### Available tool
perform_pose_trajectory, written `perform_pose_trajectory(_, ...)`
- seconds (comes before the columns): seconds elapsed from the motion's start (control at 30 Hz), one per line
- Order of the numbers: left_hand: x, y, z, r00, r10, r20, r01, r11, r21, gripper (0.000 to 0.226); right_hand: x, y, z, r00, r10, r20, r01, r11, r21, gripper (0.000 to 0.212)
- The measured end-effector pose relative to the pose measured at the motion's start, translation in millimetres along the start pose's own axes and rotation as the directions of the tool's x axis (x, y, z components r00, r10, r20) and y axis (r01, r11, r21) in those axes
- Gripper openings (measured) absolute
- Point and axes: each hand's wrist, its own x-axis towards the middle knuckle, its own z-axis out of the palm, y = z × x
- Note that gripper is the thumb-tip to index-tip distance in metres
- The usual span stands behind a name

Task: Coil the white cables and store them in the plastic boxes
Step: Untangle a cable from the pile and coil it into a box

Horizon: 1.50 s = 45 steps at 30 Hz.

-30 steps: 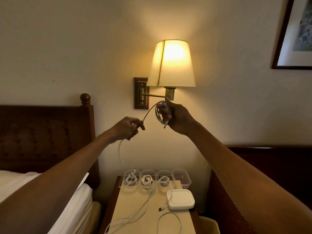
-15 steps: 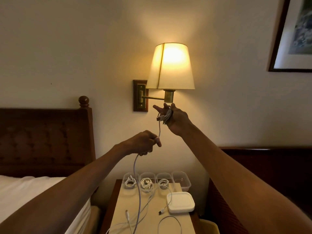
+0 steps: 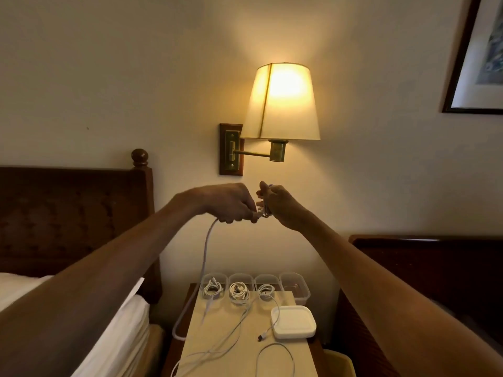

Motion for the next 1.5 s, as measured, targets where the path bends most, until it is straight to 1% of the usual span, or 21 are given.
perform_pose_trajectory(0.1,-5.6,-6.2,-19.8,0.996,0.049,-0.081,-0.047,0.998,0.030,0.019,-5.7,-2.6,2.3,0.985,0.066,0.162,-0.041,0.988,-0.150,0.036)
perform_pose_trajectory(0.2,-11.7,-12.9,-34.5,0.972,0.095,-0.215,-0.101,0.995,-0.018,0.015,-14.2,0.5,3.0,0.935,0.136,0.326,-0.087,0.983,-0.162,0.038)
perform_pose_trajectory(0.3,-12.4,-23.4,-38.6,0.953,0.109,-0.282,-0.123,0.992,-0.031,0.015,-25.5,0.9,2.6,0.897,0.148,0.417,-0.163,0.987,0.001,0.039)
perform_pose_trajectory(0.43,-5.0,-49.6,-29.8,0.909,0.111,-0.402,-0.133,0.991,-0.026,0.009,-28.8,-1.0,7.1,0.899,0.128,0.419,-0.272,0.912,0.305,0.046)
perform_pose_trajectory(0.5,-3.6,-63.2,-21.5,0.882,0.088,-0.464,-0.108,0.994,-0.017,0.012,-26.1,-1.9,6.4,0.909,0.115,0.401,-0.297,0.853,0.429,0.049)
perform_pose_trajectory(0.6,-2.7,-78.8,-1.7,0.851,0.033,-0.524,-0.034,0.999,0.008,0.019,-20.3,-7.0,3.9,0.947,0.079,0.311,-0.245,0.803,0.543,0.043)
perform_pose_trajectory(0.67,-0.1,-86.7,15.3,0.879,-0.055,-0.473,0.036,0.998,-0.050,0.023,-19.0,-13.4,5.4,0.969,0.055,0.239,-0.194,0.770,0.607,0.039)
perform_pose_trajectory(0.77,6.6,-88.6,38.9,0.934,-0.189,-0.302,0.116,0.963,-0.244,0.024,-15.9,-20.3,9.9,0.989,0.026,0.146,-0.118,0.733,0.670,0.039)
perform_pose_trajectory(0.83,9.1,-80.3,51.7,0.963,-0.183,-0.198,0.118,0.946,-0.301,0.022,-13.0,-22.8,15.8,0.993,-0.018,0.120,-0.073,0.703,0.708,0.042)
perform_pose_trajectory(0.9,9.7,-67.1,61.9,0.988,-0.133,-0.075,0.099,0.931,-0.352,0.019,-7.7,-22.7,20.8,0.995,-0.040,0.086,-0.036,0.680,0.732,0.040)
perform_pose_trajectory(0.93,8.9,-59.3,65.9,0.994,-0.104,-0.017,0.091,0.926,-0.365,0.020,-4.3,-20.9,22.3,0.996,-0.059,0.061,-0.001,0.710,0.704,0.036)
perform_pose_trajectory(0.97,7.7,-50.9,68.8,0.996,-0.086,0.031,0.091,0.923,-0.373,0.020,-0.9,-17.7,23.4,0.997,-0.078,0.026,0.046,0.784,0.619,0.032)
perform_pose_trajectory(1.03,5.5,-33.7,69.2,0.993,-0.086,0.081,0.111,0.907,-0.406,0.018,4.0,-9.7,23.9,0.993,-0.113,-0.045,0.122,0.931,0.344,0.028)
perform_pose_trajectory(1.07,5.0,-26.5,66.4,0.991,-0.100,0.087,0.127,0.903,-0.410,0.017,5.2,-5.7,23.8,0.990,-0.116,-0.076,0.129,0.969,0.211,0.029)
perform_pose_trajectory(1.1,4.1,-20.3,61.3,0.990,-0.121,0.077,0.141,0.918,-0.372,0.017,5.4,-1.6,22.9,0.989,-0.111,-0.098,0.121,0.987,0.107,0.032)
perform_pose_trajectory(1.17,2.2,-15.5,46.4,0.991,-0.131,0.023,0.133,0.971,-0.198,0.019,4.4,5.1,18.8,0.990,-0.109,-0.089,0.105,0.994,-0.042,0.037)
perform_pose_trajectory(1.2,-0.2,-15.9,38.5,0.995,-0.103,0.002,0.102,0.985,-0.140,0.019,3.5,8.8,15.8,0.993,-0.103,-0.057,0.096,0.989,-0.116,0.035)
perform_pose_trajectory(1.27,-6.7,-19.3,23.3,1.000,-0.016,-0.022,0.013,0.991,-0.131,0.021,1.2,18.1,8.8,0.998,-0.051,0.022,0.055,0.968,-0.246,0.026)
perform_pose_trajectory(1.33,-13.6,-25.4,11.0,0.997,0.041,-0.063,-0.049,0.990,-0.131,0.023,-2.5,25.7,5.9,0.992,0.046,0.122,-0.012,0.964,-0.266,0.026)
perform_pose_trajectory(1.43,-19.0,-36.3,-1.9,0.989,0.069,-0.130,-0.081,0.993,-0.090,0.022,-9.3,29.3,7.0,0.944,0.159,0.288,-0.082,0.962,-0.261,0.038)
perform_pose_trajectory(1.5,-21.3,-43.2,-6.0,0.983,0.064,-0.174,-0.085,0.990,-0.116,0.020,-16.9,28.1,9.9,0.903,0.210,0.374,-0.146,0.970,-0.194,0.038)
